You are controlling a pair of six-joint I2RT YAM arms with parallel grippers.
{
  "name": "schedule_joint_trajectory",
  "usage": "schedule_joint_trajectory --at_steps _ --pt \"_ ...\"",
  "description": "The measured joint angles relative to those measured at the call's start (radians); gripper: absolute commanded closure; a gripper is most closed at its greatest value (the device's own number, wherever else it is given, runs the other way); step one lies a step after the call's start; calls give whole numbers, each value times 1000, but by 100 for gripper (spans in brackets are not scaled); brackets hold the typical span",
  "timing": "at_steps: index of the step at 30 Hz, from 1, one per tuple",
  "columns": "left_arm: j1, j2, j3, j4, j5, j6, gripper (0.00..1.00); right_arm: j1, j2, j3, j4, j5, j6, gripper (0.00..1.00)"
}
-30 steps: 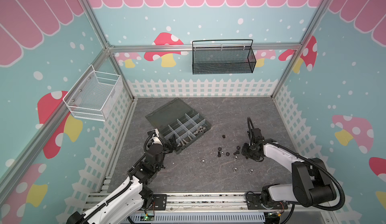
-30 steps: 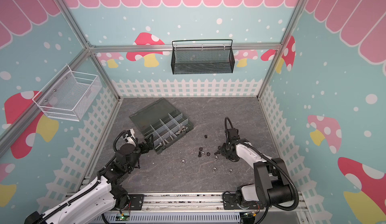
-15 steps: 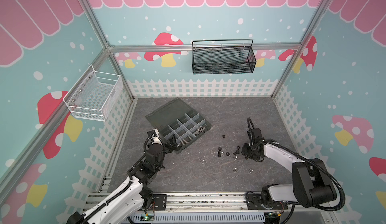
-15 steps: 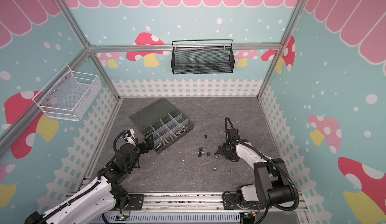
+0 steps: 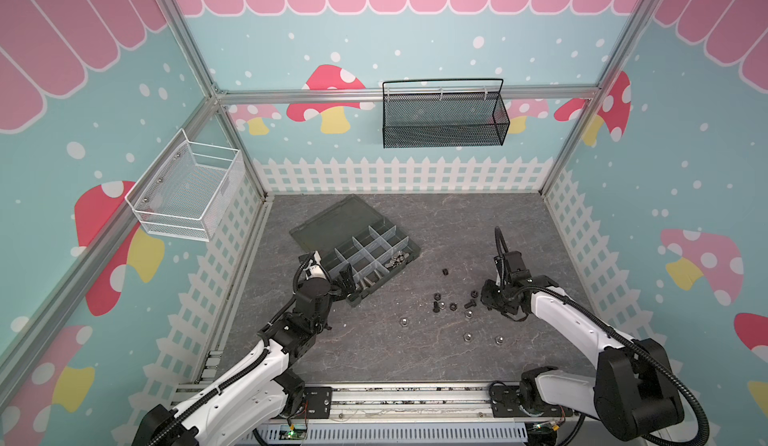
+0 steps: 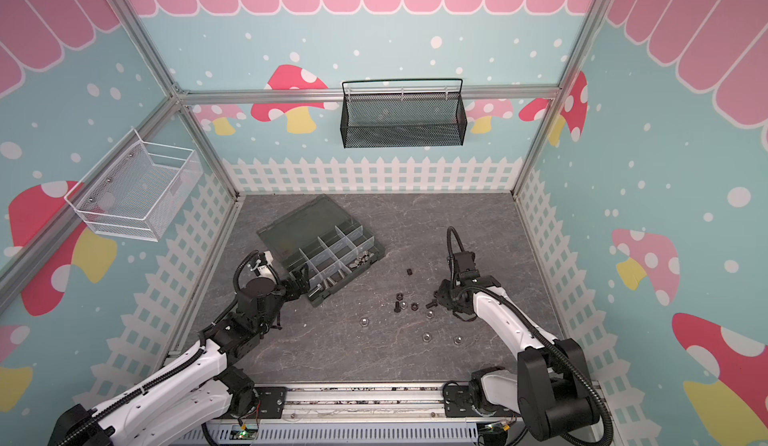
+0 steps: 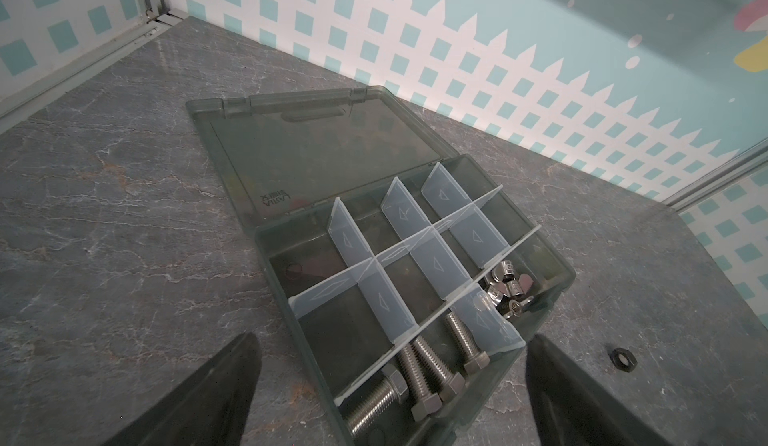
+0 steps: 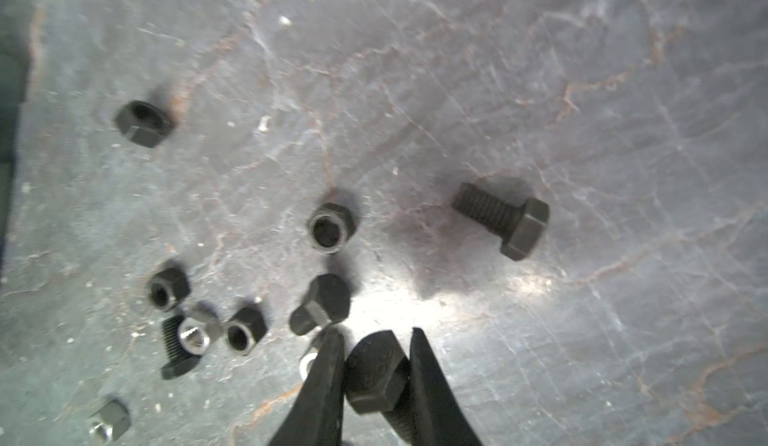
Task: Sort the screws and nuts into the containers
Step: 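Carry the black bolt with the right gripper over the organizer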
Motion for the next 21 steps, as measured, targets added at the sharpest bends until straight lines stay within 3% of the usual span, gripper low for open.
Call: schedule_joint_trajectory --at_steps 8,13,21 --pt "4 18 5 -15 3 -16 0 150 63 158 35 13 -33 98" --pt "4 26 11 -20 6 -25 0 252 234 336 89 32 -77 98" --pt "4 29 24 -27 7 -37 0 322 533 640 144 30 -167 98"
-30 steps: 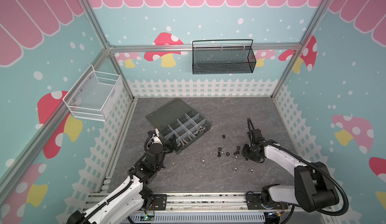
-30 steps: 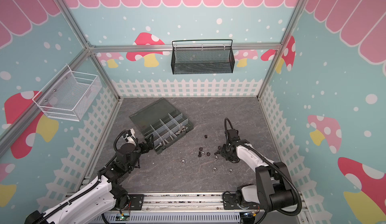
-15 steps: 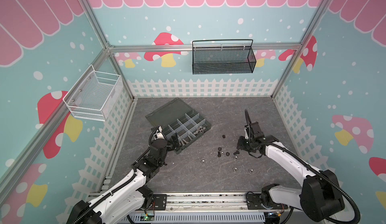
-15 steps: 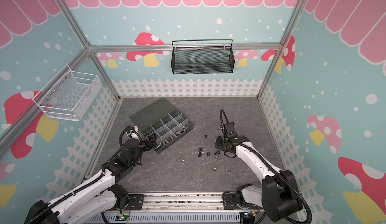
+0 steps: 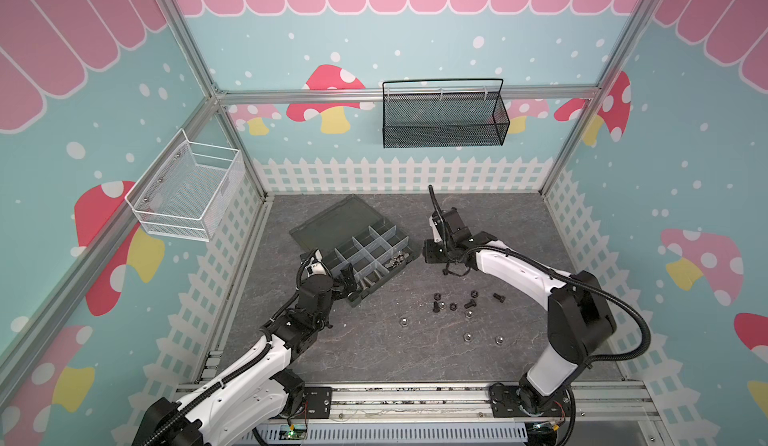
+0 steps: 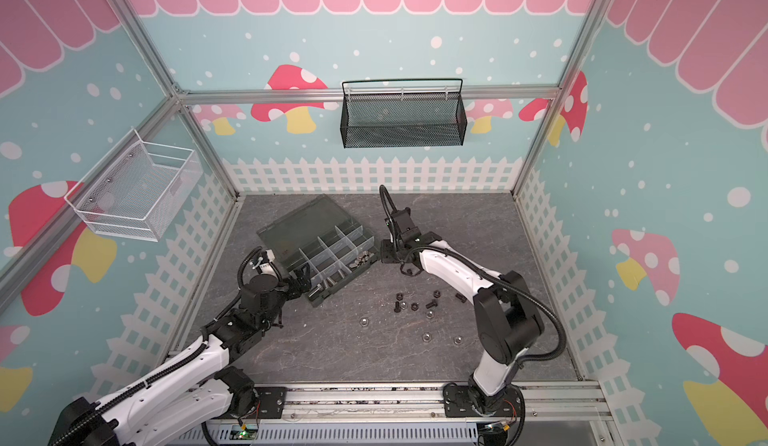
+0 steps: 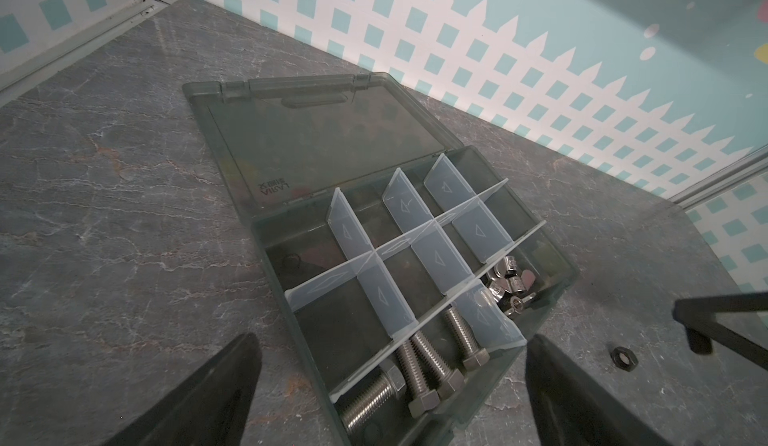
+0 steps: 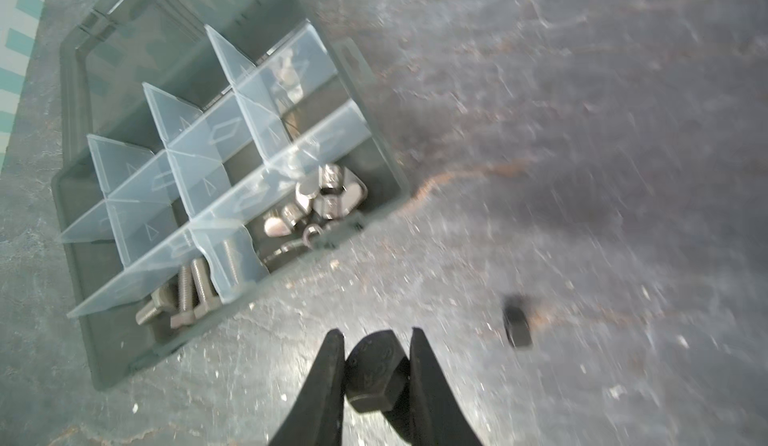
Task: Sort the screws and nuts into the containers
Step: 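Carry the black bolt with the right gripper over the organizer, then open the right gripper to drop the bolt into an organizer compartment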
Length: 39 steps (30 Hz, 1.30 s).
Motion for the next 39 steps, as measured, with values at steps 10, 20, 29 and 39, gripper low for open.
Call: schedule_joint_trajectory --at_steps 10,20,29,39 --pt "1 28 7 0 11 -13 0 22 322 397 -16 -12 -89 97" --pt "1 41 16 5 19 -15 0 22 485 575 -55 -29 -134 91" --pt "1 45 16 7 26 -16 0 27 541 608 -81 -28 -158 61" --pt "1 45 16 8 27 -16 0 29 544 649 -102 -7 -171 50"
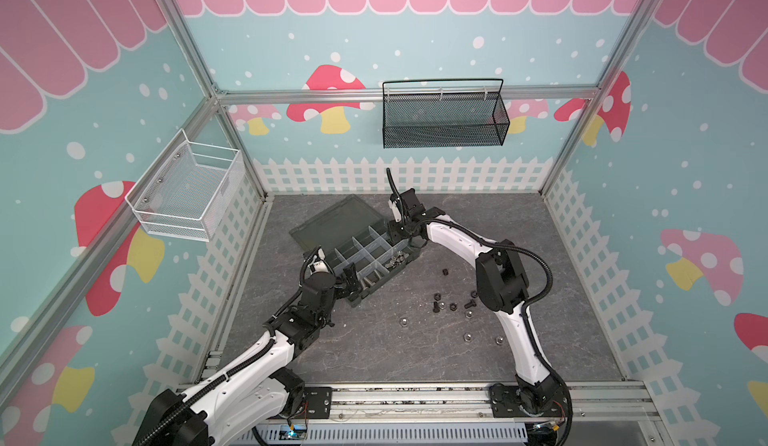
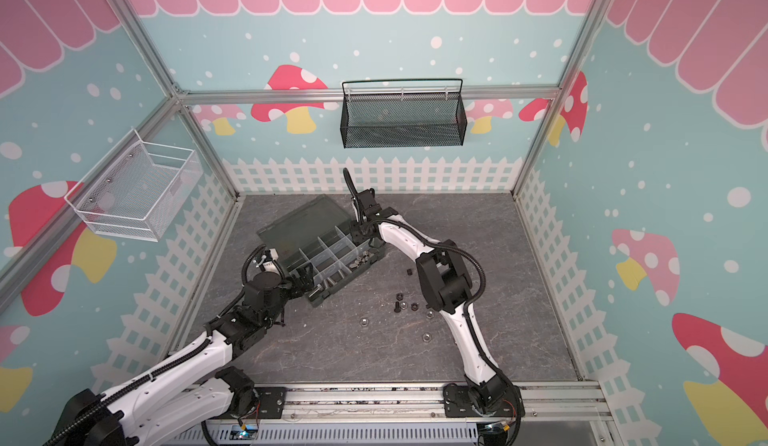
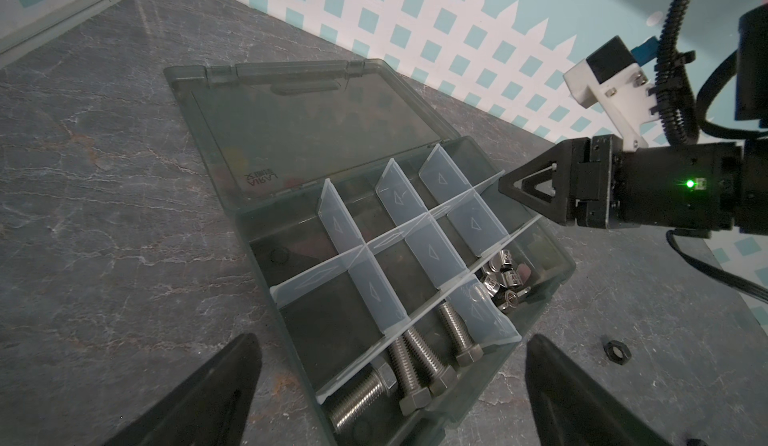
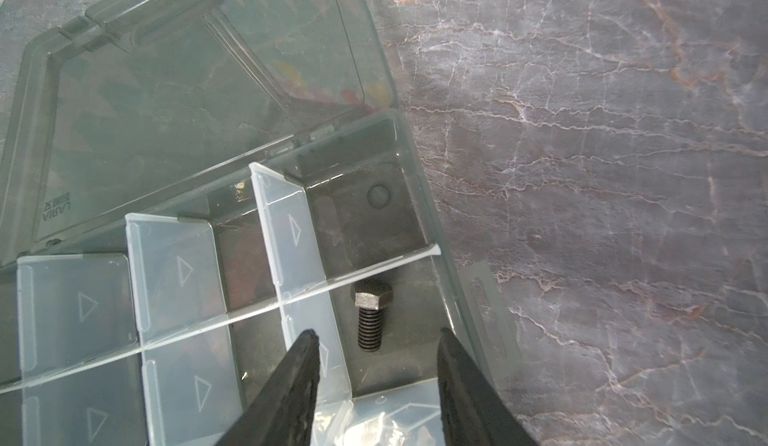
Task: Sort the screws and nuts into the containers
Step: 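Open the right gripper to drop the bolt into an organizer compartment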
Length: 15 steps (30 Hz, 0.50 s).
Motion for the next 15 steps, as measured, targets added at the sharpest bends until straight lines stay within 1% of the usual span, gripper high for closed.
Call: schedule_joint_trajectory --at_steps 1,2,3,5,8,11,15 --pt "0 0 0 0 0 0 1 0 -1 2 -3 8 0 42" --pt "0 0 0 0 0 -1 0 0 -3 3 -7 18 2 36" --pt "0 0 0 0 0 -2 0 0 -6 3 -15 32 -1 32" --pt "0 0 0 0 0 -3 0 0 -22 -3 -31 58 4 31" --pt "1 0 0 0 0 -3 1 0 -100 -71 -39 106 13 30" --pt "1 0 0 0 0 -3 0 -3 -219 -179 -48 154 32 26" --pt "1 0 0 0 2 -3 0 -23 -410 -372 -51 194 74 26"
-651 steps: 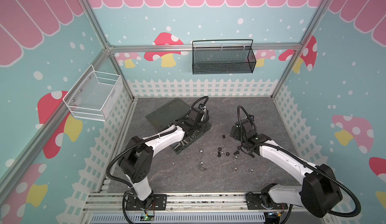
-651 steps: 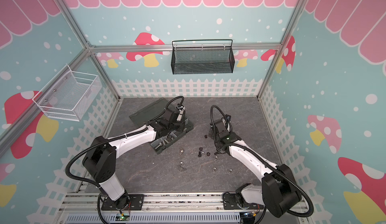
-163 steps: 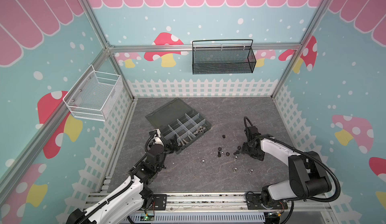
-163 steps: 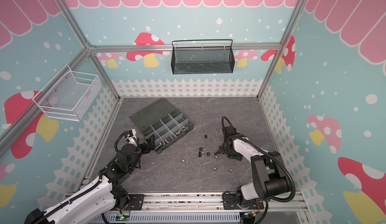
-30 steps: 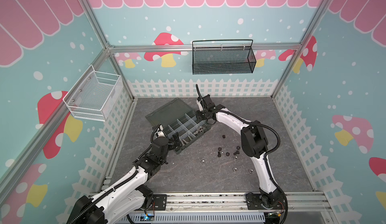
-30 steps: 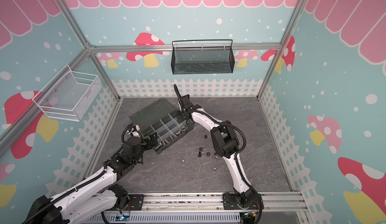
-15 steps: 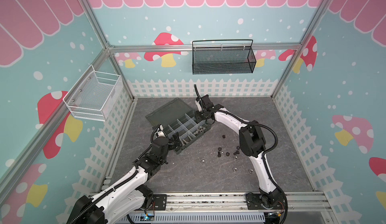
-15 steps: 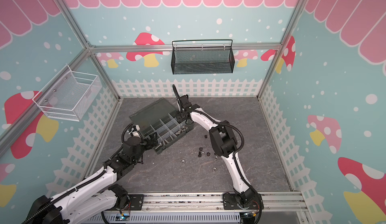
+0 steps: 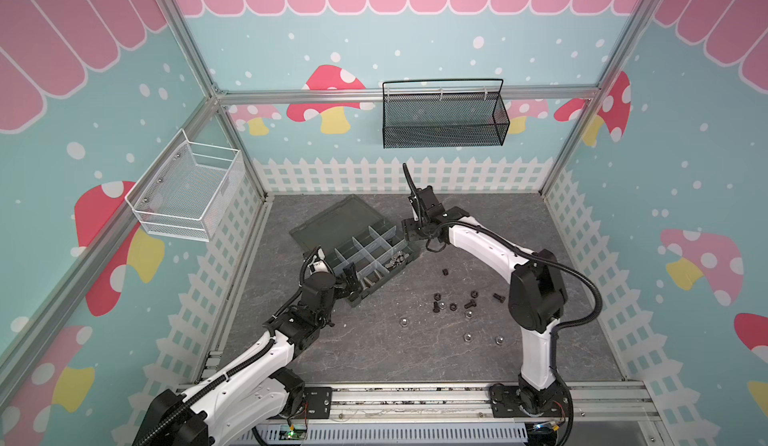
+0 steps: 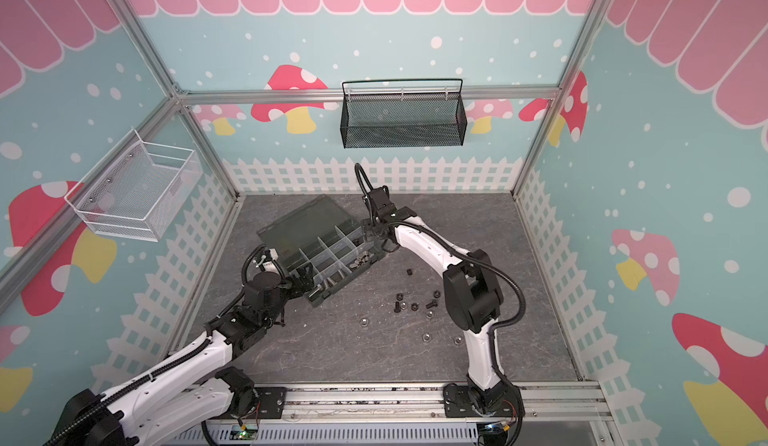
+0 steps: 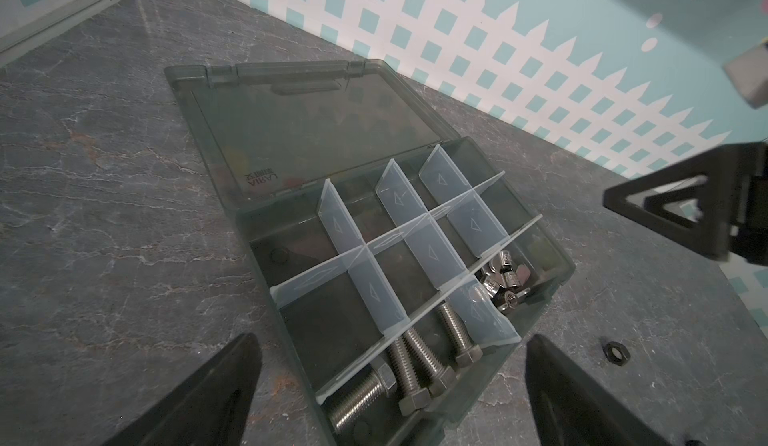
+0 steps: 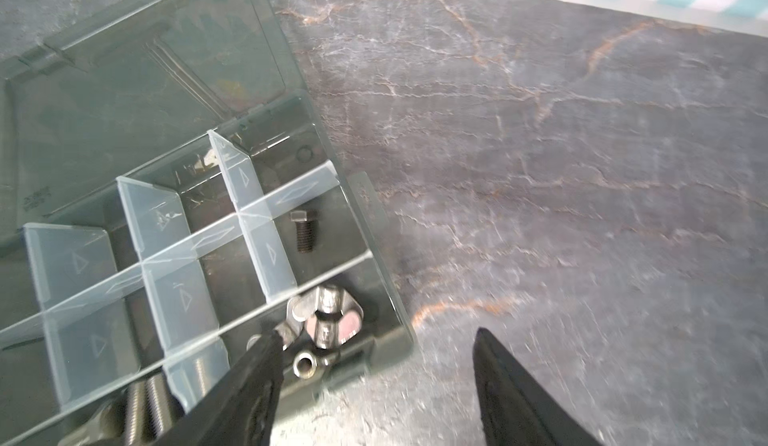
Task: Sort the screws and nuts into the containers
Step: 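Open the right gripper to drop the bolt into an organizer compartment, then move the open right gripper back over the black bolts on the table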
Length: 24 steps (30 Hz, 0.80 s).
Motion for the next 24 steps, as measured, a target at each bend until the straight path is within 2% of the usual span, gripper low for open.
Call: schedule_joint_trajectory --at_steps 4,12,18,24 --pt "0 6 0 1 5 -2 0 -66 -161 -196 -2 21 53 25" --pt "0 26 2 8 16 -4 0 -270 -412 -590 -14 29 132 26" --pt "0 37 2 8 24 -4 0 -369 -465 -724 -18 18 144 26" --pt "0 37 2 6 24 -10 0 -457 -463 -800 37 -72 128 29"
